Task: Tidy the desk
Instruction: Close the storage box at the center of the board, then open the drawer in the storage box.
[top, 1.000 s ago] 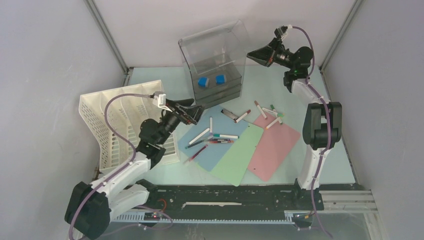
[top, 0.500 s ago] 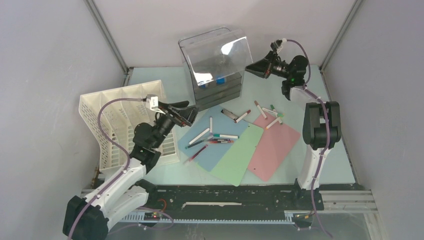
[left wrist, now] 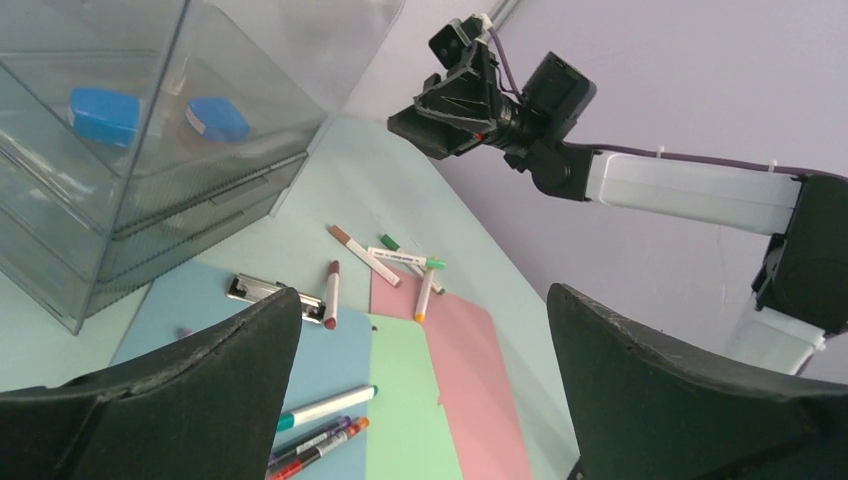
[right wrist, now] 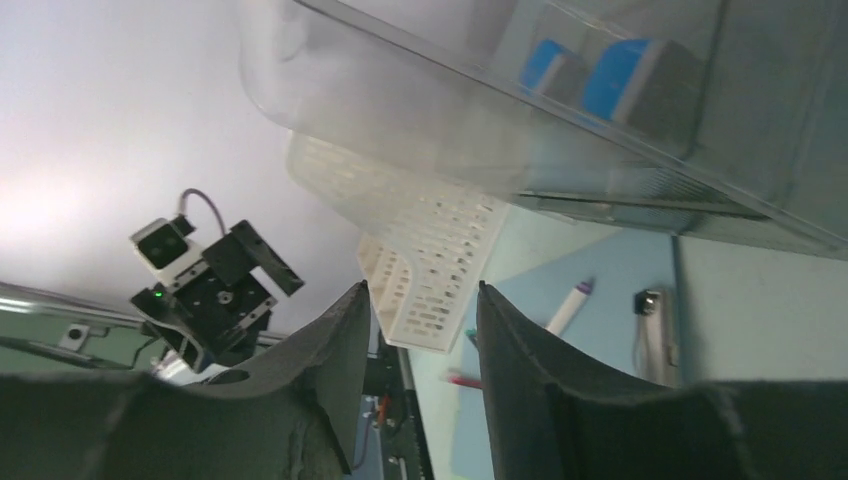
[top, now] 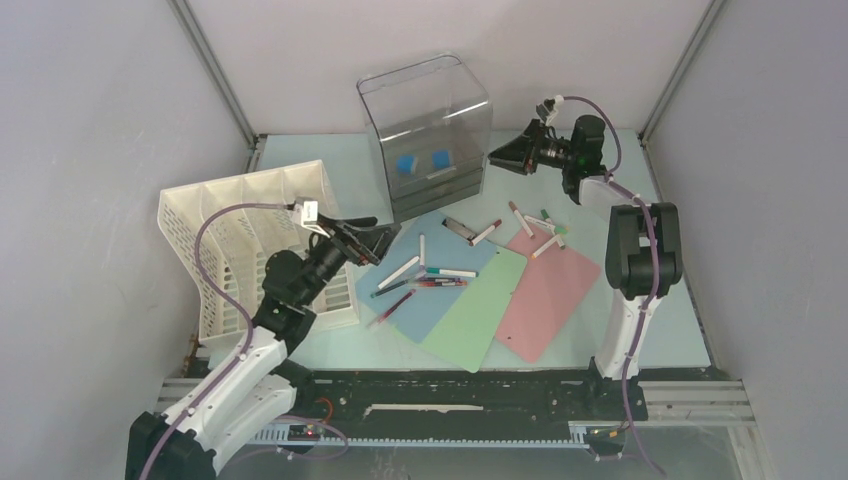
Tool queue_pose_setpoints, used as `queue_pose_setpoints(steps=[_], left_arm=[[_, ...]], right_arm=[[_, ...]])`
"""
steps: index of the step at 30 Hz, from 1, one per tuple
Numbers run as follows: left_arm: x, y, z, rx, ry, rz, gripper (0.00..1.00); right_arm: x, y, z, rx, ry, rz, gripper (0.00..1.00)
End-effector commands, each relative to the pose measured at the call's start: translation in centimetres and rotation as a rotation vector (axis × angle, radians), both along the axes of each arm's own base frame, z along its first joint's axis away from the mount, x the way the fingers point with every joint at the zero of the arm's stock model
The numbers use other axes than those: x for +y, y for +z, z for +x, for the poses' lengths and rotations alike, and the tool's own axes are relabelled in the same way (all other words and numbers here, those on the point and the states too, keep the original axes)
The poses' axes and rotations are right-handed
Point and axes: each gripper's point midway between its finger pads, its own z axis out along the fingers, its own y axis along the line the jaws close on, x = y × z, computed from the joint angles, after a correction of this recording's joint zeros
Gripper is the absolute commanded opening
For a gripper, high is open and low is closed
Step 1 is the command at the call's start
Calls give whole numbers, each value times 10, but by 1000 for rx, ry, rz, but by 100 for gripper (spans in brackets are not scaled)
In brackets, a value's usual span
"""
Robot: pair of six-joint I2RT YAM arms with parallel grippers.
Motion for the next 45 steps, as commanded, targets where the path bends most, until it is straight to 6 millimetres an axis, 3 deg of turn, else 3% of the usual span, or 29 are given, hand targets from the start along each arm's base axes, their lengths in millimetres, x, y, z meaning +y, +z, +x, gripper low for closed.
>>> queue_pose_setpoints(steps=[1, 5, 10, 19, 20, 26, 32, 37, 45], left_arm=[[-4, 4, -11, 7, -57, -8, 100], [-9, -4, -16, 52, -95, 0, 100], [-11, -24, -20, 141, -117, 15, 100], [-10, -43, -30, 189, -124, -3, 100], [-10, -43, -31, 184, -127, -4, 100], [-15, -37, -36, 139, -137, -18, 100], [-21, -28, -33, 104, -121, -43, 100], [-27, -25, -28, 107, -87, -61, 100], [-42, -34, -11, 152, -33, -32, 100]], right_arm=[[-8, -5, -8, -73, -11, -98, 55], [-14, -11, -18, -101, -13, -177, 63], [-30, 0, -39, -161, -11, -254, 68], [-38, 38, -125, -346, 86, -388, 72], [-46, 40, -131, -373, 81, -403, 72], [-57, 39, -178, -426, 112, -450, 73], [-69, 47, -194, -561, 50, -524, 80], [-73, 49, -199, -577, 39, -495, 82], [-70, 58, -208, -598, 55, -458, 82]])
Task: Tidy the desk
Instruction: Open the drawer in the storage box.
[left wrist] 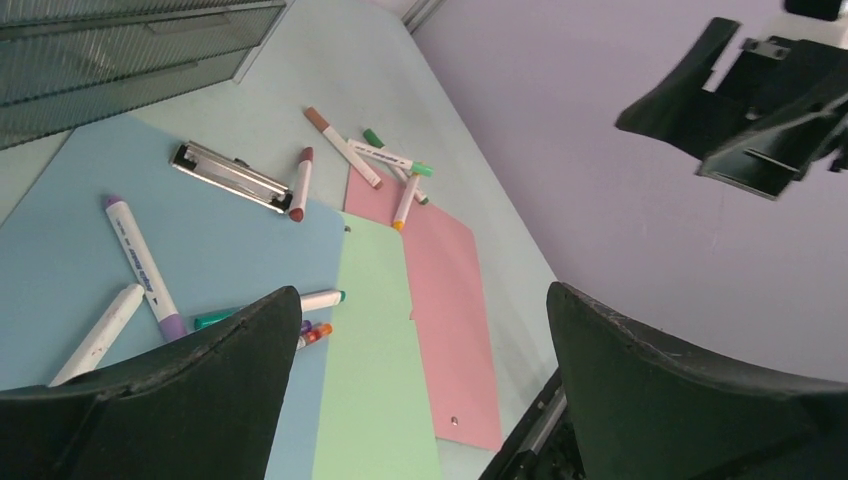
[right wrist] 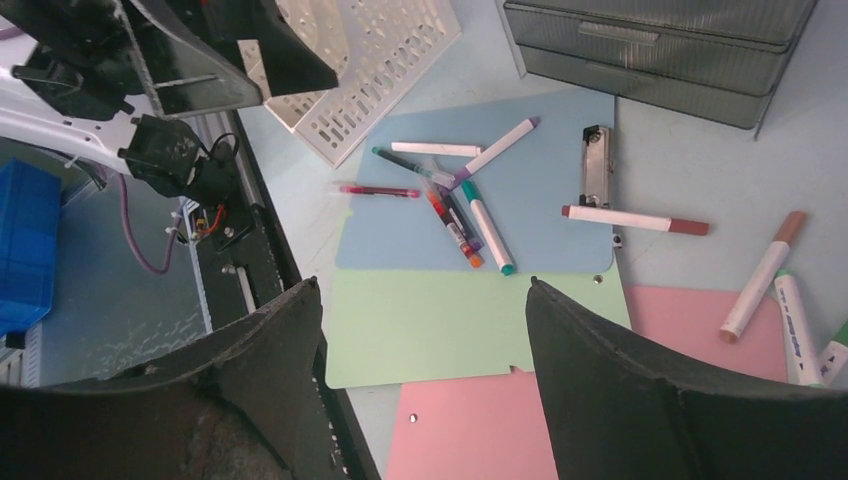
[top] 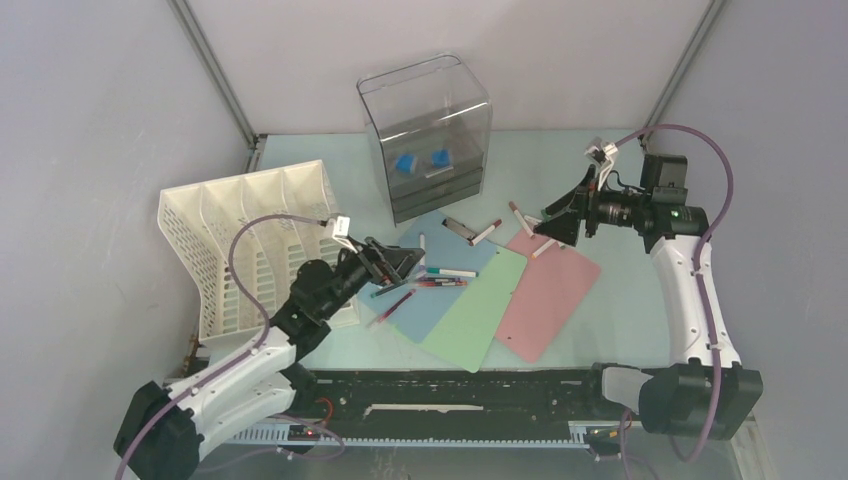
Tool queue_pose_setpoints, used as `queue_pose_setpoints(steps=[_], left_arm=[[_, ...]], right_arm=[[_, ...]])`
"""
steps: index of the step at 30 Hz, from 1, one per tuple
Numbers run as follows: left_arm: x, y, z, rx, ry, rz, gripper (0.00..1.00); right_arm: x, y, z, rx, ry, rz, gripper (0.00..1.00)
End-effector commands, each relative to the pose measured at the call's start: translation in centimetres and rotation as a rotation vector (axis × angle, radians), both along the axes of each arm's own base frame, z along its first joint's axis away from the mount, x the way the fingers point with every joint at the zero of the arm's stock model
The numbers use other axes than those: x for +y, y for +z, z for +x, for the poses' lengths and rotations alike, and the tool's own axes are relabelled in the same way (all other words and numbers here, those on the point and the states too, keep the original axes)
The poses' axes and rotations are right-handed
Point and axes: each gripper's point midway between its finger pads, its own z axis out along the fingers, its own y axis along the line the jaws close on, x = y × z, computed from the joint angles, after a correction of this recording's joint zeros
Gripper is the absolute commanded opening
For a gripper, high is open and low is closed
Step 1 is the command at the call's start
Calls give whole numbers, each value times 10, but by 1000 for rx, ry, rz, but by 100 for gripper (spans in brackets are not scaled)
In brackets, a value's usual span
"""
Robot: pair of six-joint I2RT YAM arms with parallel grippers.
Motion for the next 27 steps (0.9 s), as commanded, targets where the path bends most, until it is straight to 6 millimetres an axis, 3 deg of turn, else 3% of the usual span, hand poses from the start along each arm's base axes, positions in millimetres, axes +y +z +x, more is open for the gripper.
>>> queue_pose_setpoints(steps=[1, 10, 15, 27], left_arm=[[-2, 23, 19, -42, 75, -15, 100], [-4, 3, 62, -77, 181, 189, 100], [-9, 2, 81, -162, 194, 301, 100], [-27, -15, 110, -140, 181, 269, 100]], right_arm=[[3, 11, -10, -53, 36, 19, 82], [-3, 1, -1, -24, 13, 10, 82], [-10, -6, 7, -5, -17, 2, 82], [-21, -17, 16, 17, -60, -22, 82]])
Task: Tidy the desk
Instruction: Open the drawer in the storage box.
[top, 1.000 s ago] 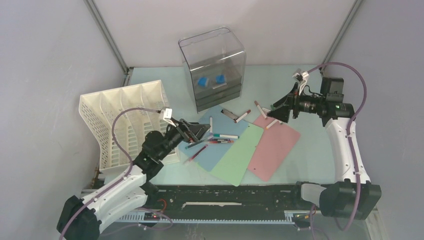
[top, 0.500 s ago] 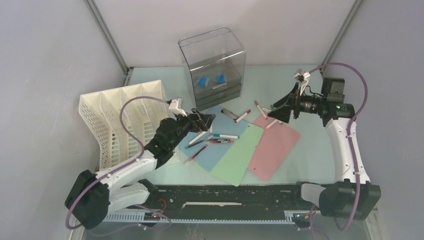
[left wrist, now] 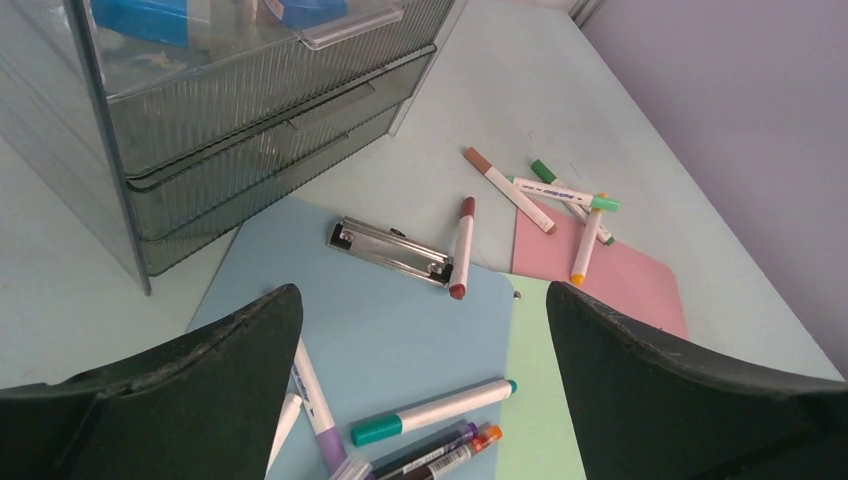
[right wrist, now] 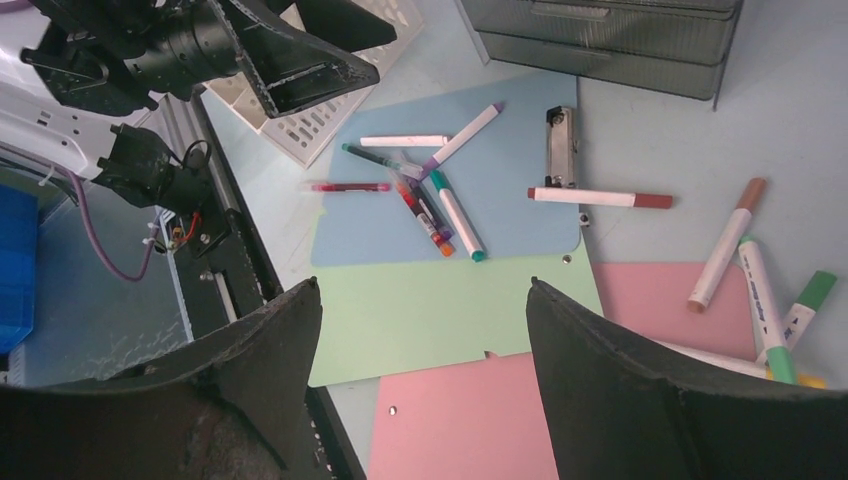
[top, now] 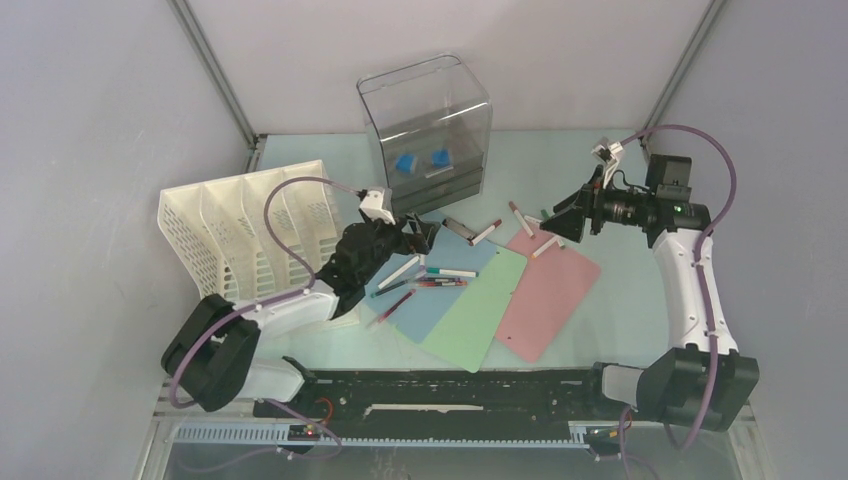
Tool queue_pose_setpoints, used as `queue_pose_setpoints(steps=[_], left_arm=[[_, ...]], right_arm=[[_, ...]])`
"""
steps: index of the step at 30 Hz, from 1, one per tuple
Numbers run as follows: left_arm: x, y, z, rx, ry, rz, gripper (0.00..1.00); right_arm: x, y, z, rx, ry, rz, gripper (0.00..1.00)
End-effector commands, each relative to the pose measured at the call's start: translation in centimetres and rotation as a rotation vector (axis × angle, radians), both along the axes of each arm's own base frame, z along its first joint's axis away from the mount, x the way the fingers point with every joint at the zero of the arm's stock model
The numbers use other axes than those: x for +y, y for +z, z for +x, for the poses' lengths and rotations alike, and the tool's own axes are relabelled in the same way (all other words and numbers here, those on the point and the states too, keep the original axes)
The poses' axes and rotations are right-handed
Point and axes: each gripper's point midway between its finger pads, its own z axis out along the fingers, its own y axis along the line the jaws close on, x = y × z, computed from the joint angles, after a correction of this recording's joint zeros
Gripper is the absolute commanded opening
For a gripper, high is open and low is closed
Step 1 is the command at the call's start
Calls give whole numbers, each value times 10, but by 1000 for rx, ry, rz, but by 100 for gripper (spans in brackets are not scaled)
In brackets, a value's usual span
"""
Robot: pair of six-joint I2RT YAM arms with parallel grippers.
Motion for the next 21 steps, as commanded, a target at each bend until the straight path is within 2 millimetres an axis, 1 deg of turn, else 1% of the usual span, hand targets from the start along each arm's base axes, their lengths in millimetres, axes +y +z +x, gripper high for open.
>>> queue_pose_setpoints(steps=[1, 4, 6, 12, 15, 16, 17, 18, 19, 21], left_arm=[[-8, 26, 20, -45, 1, -95, 100], [-5, 21, 28, 3, 8, -150, 99], [-5, 19, 30, 22, 12, -179, 98], [-8, 7, 26, 86, 16, -233, 94], [-3, 8, 21, 87, 23, -241, 93], [0, 10, 18, 79, 28, -243, 93], [3, 12, 16, 73, 32, -237, 93], [6, 13, 14, 67, 37, -227, 94], [9, 13, 12, 65, 45, -214, 94], [15, 14, 8, 61, 57, -190, 94]], right_arm=[[-7, -4, 2, -4, -16, -11, 82], [-7, -4, 4, -1, -18, 1, 82], [-6, -5, 4, 2, -17, 19, 82], [0, -10, 9, 53, -11, 87, 82], [5, -15, 15, 79, -24, 136, 83], [8, -21, 16, 94, -26, 153, 84], [11, -24, 17, 108, -31, 170, 89], [15, -28, 19, 124, -42, 179, 97], [21, -31, 20, 138, -43, 184, 99], [31, -36, 24, 155, -44, 181, 100]])
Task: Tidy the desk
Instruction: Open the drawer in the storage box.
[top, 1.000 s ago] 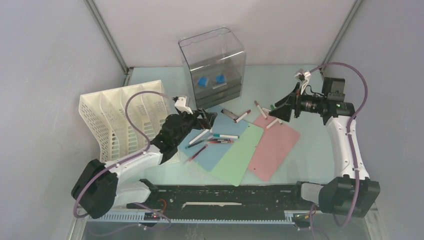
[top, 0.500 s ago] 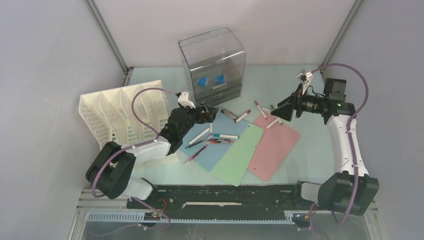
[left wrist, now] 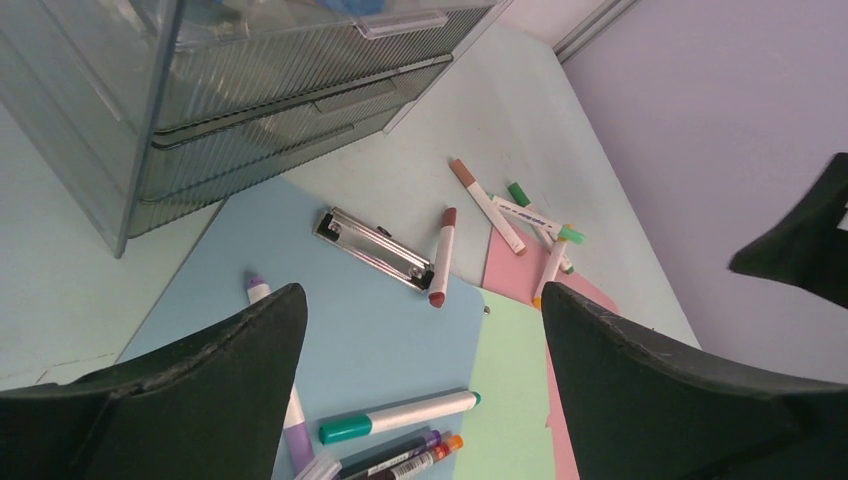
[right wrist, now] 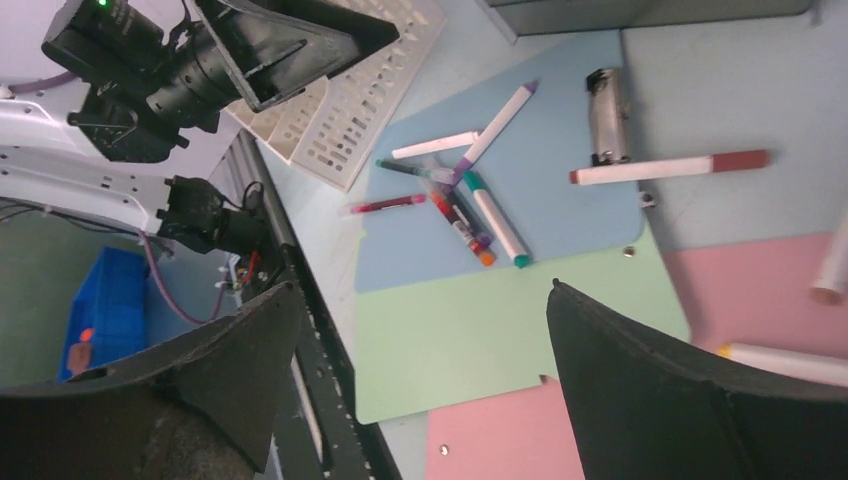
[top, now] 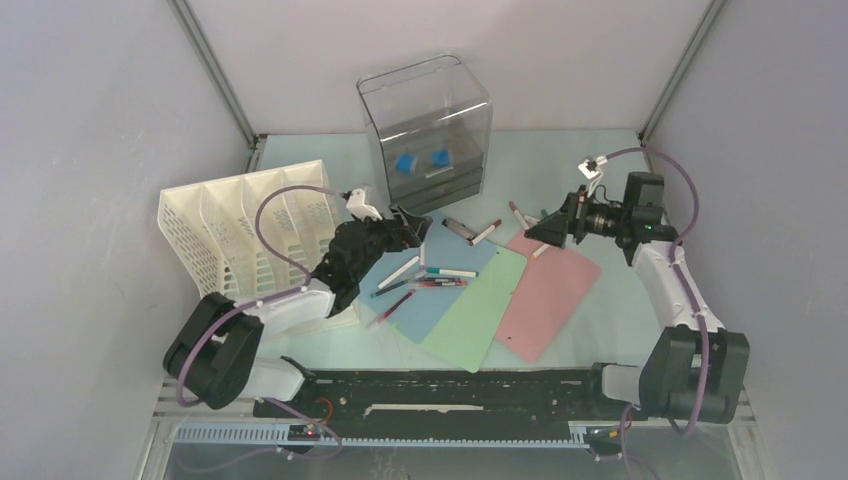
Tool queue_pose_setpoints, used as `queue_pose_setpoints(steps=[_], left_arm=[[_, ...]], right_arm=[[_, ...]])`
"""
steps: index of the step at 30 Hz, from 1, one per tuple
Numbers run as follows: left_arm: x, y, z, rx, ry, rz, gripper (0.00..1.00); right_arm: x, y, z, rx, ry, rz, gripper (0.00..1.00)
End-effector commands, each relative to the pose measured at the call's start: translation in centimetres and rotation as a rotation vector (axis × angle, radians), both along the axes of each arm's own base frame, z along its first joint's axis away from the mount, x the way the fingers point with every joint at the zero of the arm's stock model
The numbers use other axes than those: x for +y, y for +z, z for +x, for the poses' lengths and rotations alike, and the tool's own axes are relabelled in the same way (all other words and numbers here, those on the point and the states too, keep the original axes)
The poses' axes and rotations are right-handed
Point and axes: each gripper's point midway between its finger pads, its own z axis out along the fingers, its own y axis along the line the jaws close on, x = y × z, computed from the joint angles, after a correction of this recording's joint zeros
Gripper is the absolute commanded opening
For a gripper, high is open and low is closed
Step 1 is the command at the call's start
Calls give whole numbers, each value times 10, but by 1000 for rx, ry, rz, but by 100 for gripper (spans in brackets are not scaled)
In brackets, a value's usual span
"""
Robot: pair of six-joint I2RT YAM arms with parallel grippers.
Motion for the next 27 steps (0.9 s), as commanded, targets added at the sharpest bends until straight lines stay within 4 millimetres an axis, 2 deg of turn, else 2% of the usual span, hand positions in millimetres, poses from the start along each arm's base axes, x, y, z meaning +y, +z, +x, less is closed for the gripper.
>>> queue_pose_setpoints(steps=[1, 4, 8, 12, 16, 22, 27], left_arm=[[13, 27, -8, -74, 25, 7, 94], [22, 32, -13, -96, 40, 36, 96], [31, 37, -17, -102, 49, 72, 100], [39, 39, -22, -75, 35, 100, 100], [48, 42, -29, -76, 38, 129, 100], [55, 43, -38, -78, 43, 146, 100], [58, 41, -44, -73, 48, 133, 100]], right_arm=[[23, 11, 18, -15, -9, 41, 100], [38, 7, 26, 24, 15, 75, 100], [70, -1, 35, 84, 65, 127, 100], [97, 0, 58, 115, 51, 221, 97], [114, 5, 90, 126, -39, 342, 94], [140, -33, 122, 318, -178, 365, 88], [151, -63, 138, 405, -308, 303, 86]])
